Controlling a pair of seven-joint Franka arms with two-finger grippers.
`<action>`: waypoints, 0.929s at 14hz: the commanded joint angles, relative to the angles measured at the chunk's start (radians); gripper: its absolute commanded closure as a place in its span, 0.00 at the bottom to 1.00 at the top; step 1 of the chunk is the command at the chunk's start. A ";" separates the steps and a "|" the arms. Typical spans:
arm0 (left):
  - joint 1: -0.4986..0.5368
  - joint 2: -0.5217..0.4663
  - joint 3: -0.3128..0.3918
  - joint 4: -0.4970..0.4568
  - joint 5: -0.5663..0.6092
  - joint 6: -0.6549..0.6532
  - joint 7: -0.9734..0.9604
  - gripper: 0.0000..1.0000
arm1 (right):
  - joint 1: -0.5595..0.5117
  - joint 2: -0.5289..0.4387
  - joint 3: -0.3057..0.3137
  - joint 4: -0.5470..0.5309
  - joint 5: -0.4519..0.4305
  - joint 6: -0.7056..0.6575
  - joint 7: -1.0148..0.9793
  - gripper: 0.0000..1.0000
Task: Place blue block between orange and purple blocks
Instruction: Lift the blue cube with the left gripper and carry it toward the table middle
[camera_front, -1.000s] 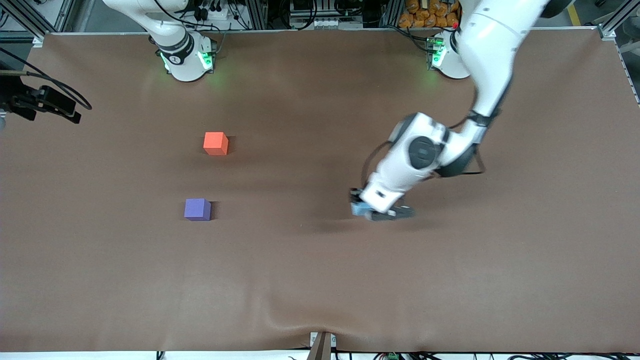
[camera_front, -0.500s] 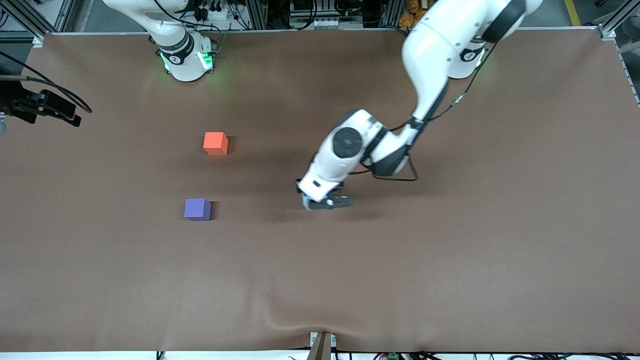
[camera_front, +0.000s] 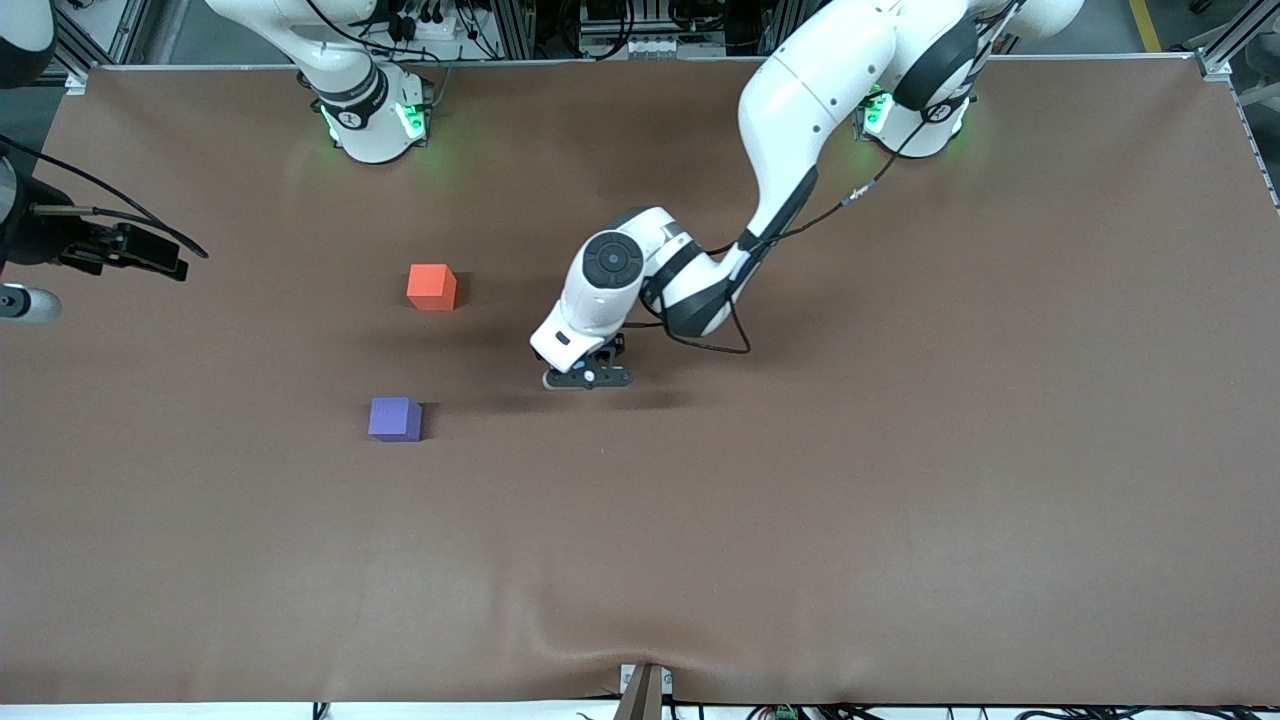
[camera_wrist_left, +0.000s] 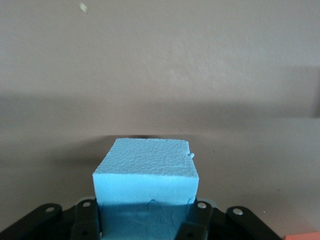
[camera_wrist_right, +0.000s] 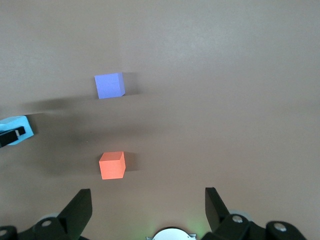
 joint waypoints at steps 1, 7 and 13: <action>-0.029 0.052 0.016 0.053 -0.023 0.040 -0.005 1.00 | -0.010 0.009 0.014 0.014 0.014 -0.021 -0.006 0.00; -0.046 0.063 0.027 0.047 -0.017 0.060 0.006 0.01 | -0.020 0.013 0.014 -0.003 0.059 -0.019 0.000 0.00; -0.058 -0.026 0.044 0.047 -0.017 0.031 -0.007 0.00 | -0.024 0.020 0.014 -0.016 0.060 -0.019 -0.001 0.00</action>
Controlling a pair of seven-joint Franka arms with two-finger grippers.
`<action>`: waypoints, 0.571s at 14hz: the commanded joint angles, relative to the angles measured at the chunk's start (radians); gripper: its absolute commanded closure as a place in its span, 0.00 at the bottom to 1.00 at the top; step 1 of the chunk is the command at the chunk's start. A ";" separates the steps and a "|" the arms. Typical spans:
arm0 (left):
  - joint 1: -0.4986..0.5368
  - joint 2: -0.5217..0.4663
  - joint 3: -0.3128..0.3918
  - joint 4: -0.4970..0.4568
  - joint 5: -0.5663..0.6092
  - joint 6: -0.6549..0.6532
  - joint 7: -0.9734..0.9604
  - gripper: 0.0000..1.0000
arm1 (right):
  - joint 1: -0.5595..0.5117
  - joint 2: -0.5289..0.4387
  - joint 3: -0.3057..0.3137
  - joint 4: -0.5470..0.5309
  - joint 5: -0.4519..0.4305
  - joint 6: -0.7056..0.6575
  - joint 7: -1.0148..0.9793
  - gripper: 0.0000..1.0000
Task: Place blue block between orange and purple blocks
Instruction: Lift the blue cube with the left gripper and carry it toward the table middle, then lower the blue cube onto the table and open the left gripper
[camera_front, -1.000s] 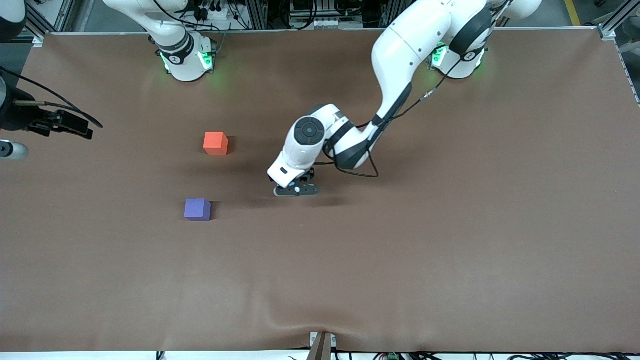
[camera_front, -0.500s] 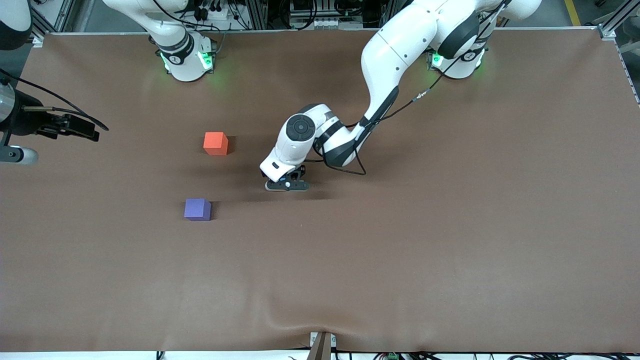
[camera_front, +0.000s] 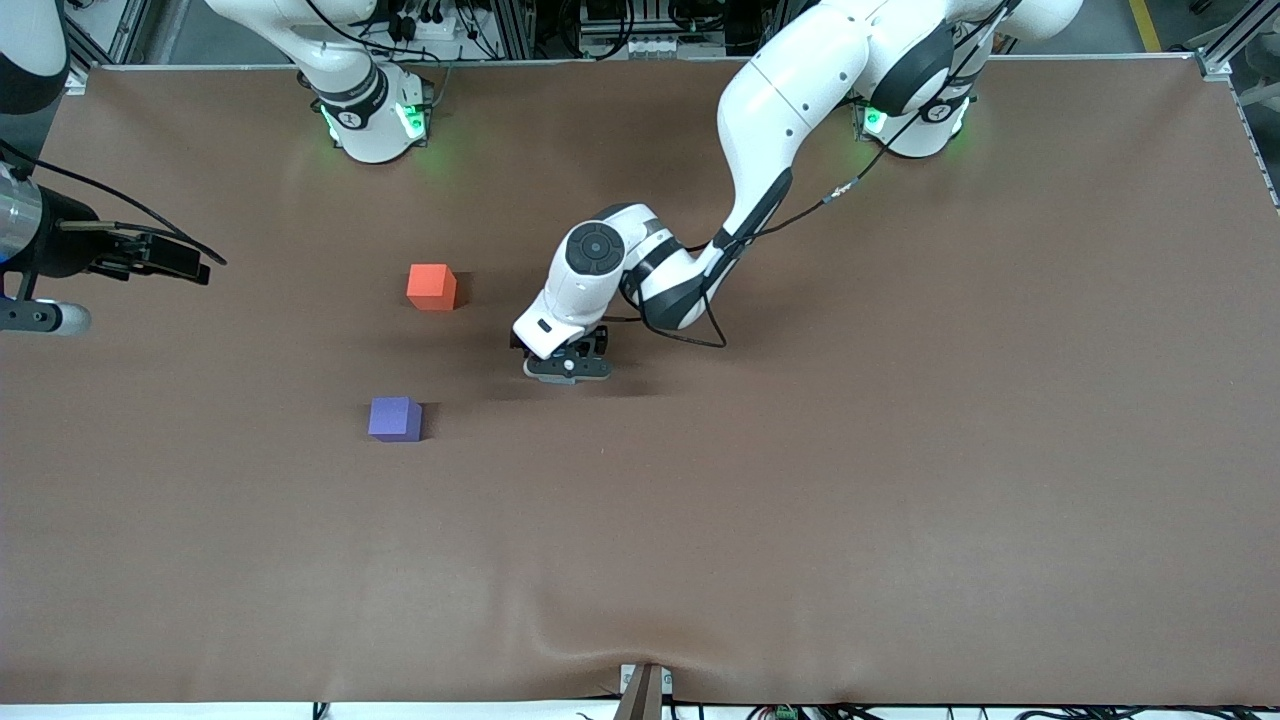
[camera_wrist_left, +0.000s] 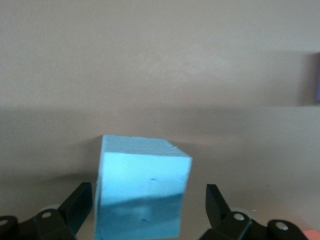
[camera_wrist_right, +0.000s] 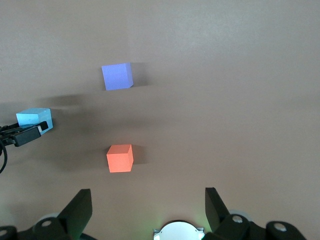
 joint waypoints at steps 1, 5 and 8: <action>-0.001 -0.109 0.026 0.004 -0.014 -0.064 -0.005 0.00 | -0.019 0.001 0.013 -0.012 0.019 -0.006 0.000 0.00; 0.194 -0.358 0.034 -0.030 -0.017 -0.326 0.006 0.00 | -0.003 0.001 0.016 -0.051 0.039 0.011 0.002 0.00; 0.365 -0.499 0.032 -0.049 -0.017 -0.570 0.012 0.00 | 0.020 -0.002 0.016 -0.108 0.090 0.049 0.011 0.00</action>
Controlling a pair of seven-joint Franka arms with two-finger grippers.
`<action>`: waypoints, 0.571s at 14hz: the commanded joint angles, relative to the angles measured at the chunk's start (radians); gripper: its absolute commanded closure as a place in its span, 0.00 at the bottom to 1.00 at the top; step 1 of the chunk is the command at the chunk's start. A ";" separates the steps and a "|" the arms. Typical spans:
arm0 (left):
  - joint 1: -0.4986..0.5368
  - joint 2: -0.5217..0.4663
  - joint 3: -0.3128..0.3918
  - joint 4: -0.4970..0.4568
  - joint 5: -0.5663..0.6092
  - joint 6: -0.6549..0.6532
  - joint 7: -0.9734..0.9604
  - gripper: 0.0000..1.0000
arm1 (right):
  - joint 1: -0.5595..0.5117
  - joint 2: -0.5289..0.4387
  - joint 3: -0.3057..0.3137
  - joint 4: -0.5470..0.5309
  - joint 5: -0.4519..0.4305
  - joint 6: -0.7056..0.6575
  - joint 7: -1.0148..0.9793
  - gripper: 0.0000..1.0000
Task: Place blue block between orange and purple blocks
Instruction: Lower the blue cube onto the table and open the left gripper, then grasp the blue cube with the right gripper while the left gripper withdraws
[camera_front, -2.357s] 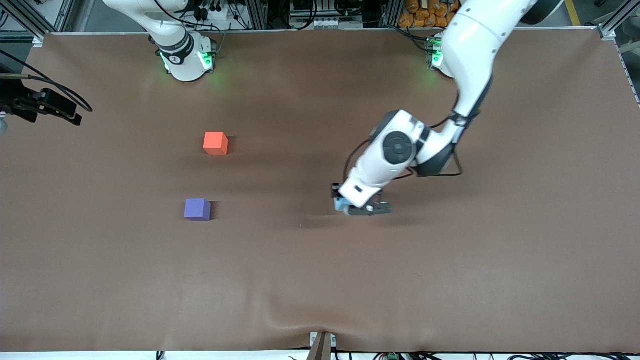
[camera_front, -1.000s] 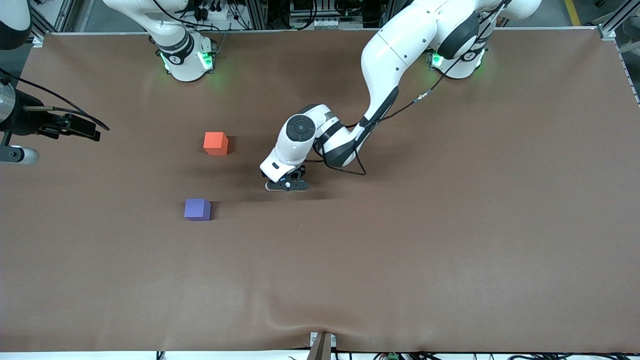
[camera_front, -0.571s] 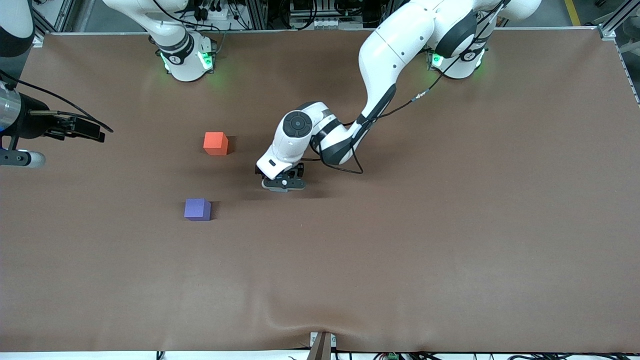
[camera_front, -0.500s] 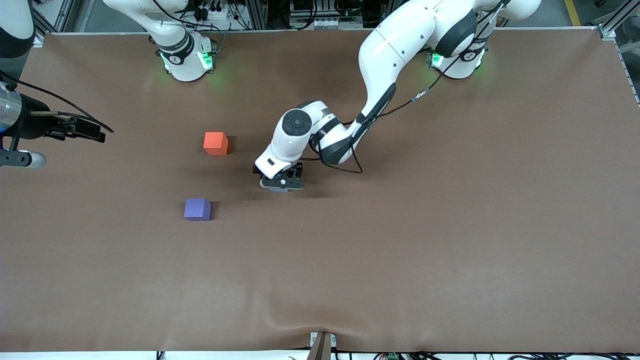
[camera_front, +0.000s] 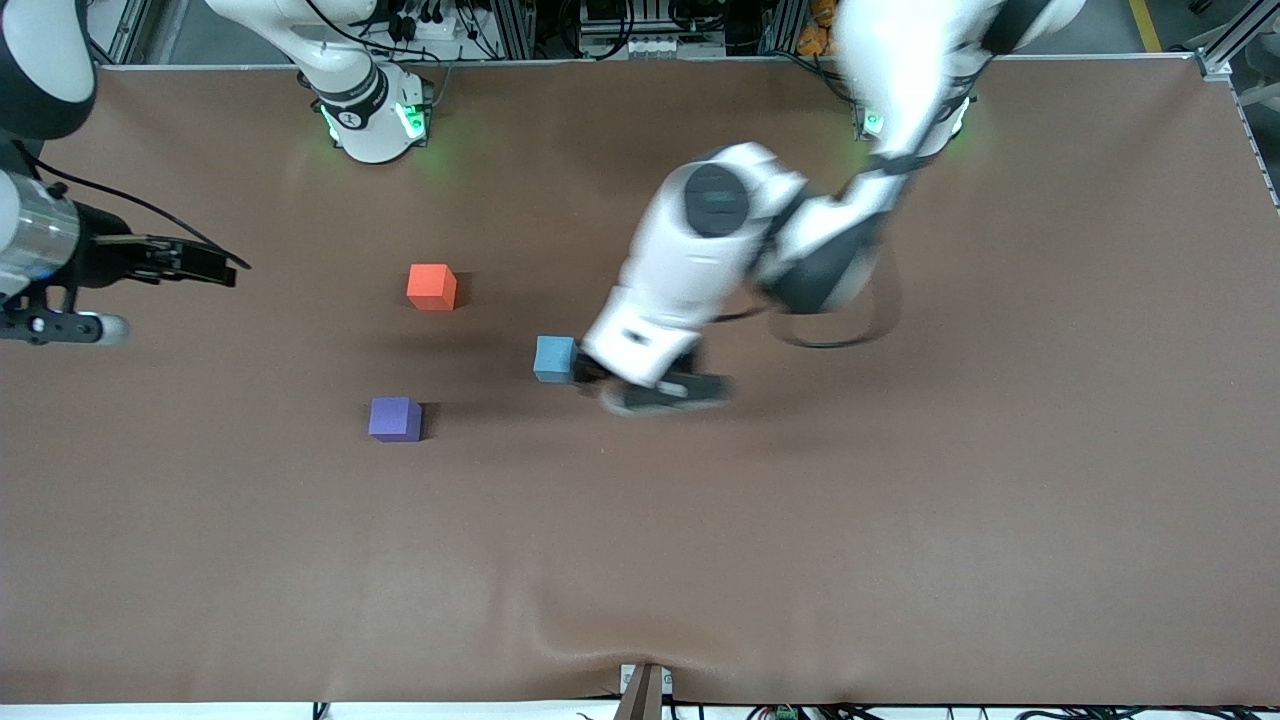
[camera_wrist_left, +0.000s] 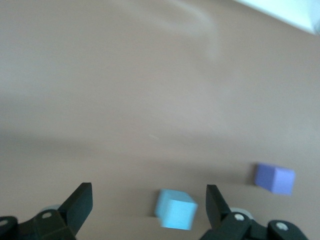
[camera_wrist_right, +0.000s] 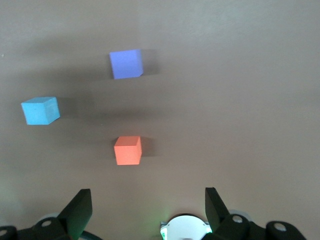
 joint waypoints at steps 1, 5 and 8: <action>0.128 -0.145 -0.012 -0.082 -0.011 -0.193 0.038 0.00 | 0.038 -0.013 0.005 -0.072 0.041 0.062 0.052 0.00; 0.300 -0.269 -0.014 -0.089 -0.015 -0.511 0.288 0.00 | 0.196 0.013 0.007 -0.139 0.039 0.197 0.276 0.00; 0.377 -0.406 -0.012 -0.213 0.015 -0.530 0.320 0.00 | 0.305 0.078 0.008 -0.188 0.039 0.335 0.372 0.00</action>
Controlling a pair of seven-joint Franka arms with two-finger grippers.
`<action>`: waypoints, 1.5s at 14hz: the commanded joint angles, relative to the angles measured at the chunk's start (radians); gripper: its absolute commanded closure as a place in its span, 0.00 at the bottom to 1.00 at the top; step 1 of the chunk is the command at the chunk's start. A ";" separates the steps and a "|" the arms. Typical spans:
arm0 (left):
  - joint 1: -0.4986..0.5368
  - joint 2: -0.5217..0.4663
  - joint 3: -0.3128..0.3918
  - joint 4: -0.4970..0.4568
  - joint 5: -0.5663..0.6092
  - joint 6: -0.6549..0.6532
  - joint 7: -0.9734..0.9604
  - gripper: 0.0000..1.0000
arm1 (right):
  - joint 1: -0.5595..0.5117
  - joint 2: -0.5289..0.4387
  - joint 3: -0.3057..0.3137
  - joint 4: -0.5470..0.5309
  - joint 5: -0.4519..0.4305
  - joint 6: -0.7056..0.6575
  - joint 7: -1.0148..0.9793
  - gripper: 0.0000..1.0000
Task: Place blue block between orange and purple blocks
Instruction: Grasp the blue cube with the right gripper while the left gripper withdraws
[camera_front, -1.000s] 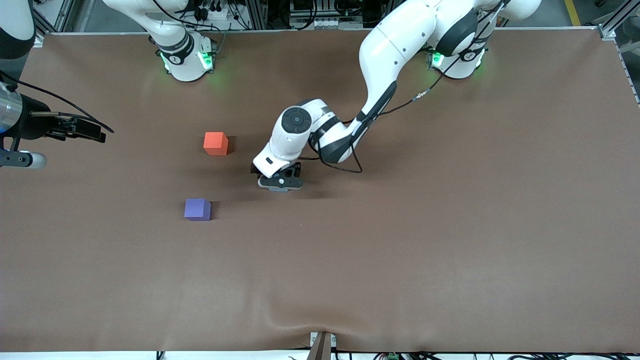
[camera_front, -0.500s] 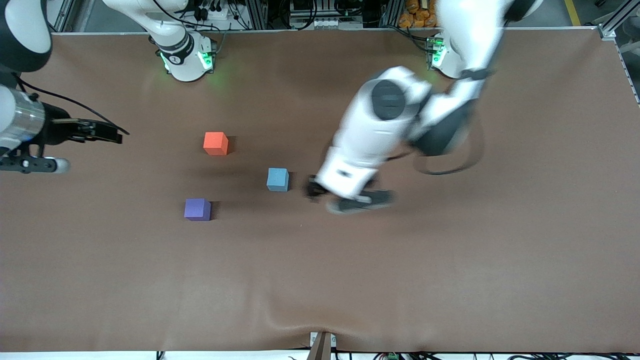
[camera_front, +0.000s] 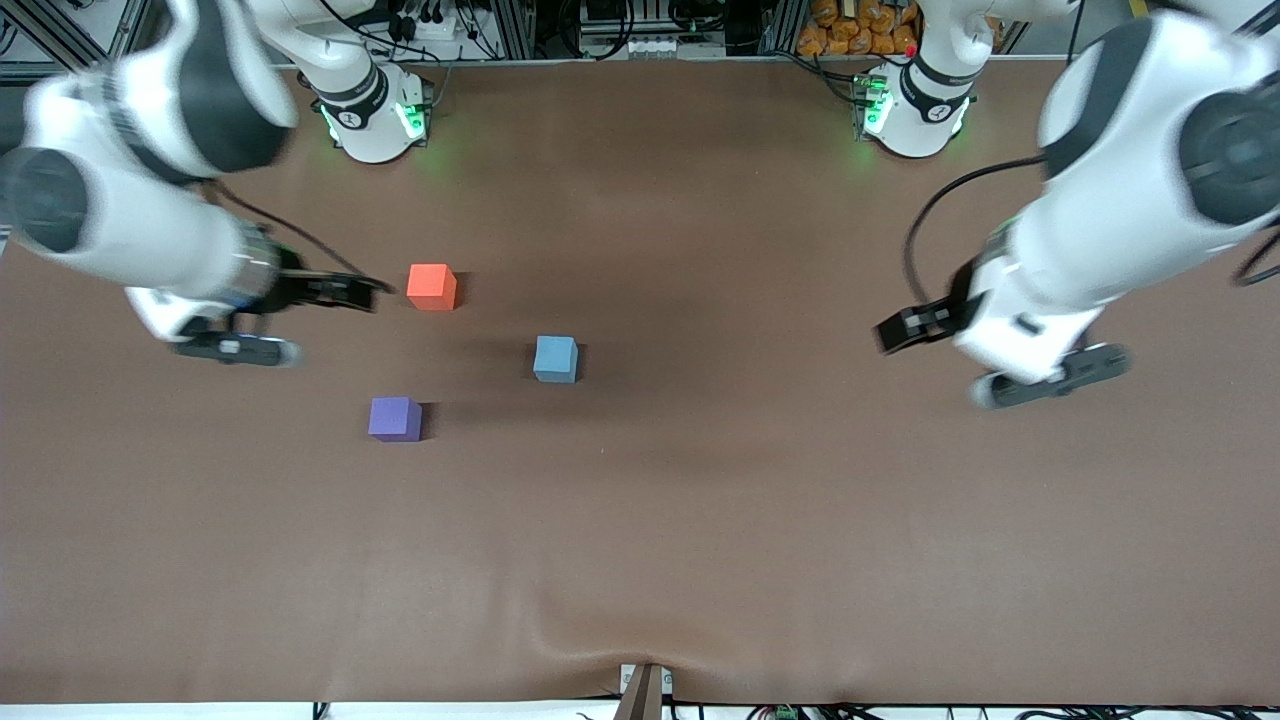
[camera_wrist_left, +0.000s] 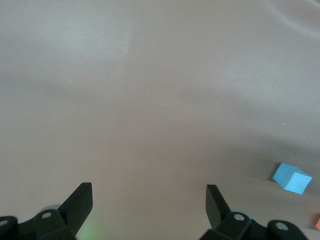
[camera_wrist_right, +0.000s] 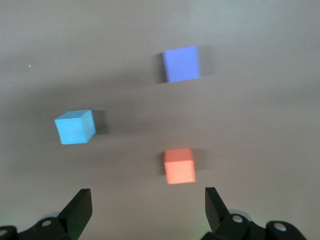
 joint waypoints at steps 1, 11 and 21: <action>0.073 -0.170 -0.009 -0.198 0.035 0.007 0.083 0.00 | 0.090 0.066 -0.008 -0.035 0.016 0.115 0.088 0.00; 0.262 -0.429 0.000 -0.502 0.045 0.182 0.346 0.00 | 0.271 0.341 0.000 -0.039 0.013 0.473 0.102 0.00; 0.279 -0.437 -0.003 -0.479 0.034 0.125 0.392 0.00 | 0.319 0.341 0.013 -0.199 0.008 0.713 0.051 0.00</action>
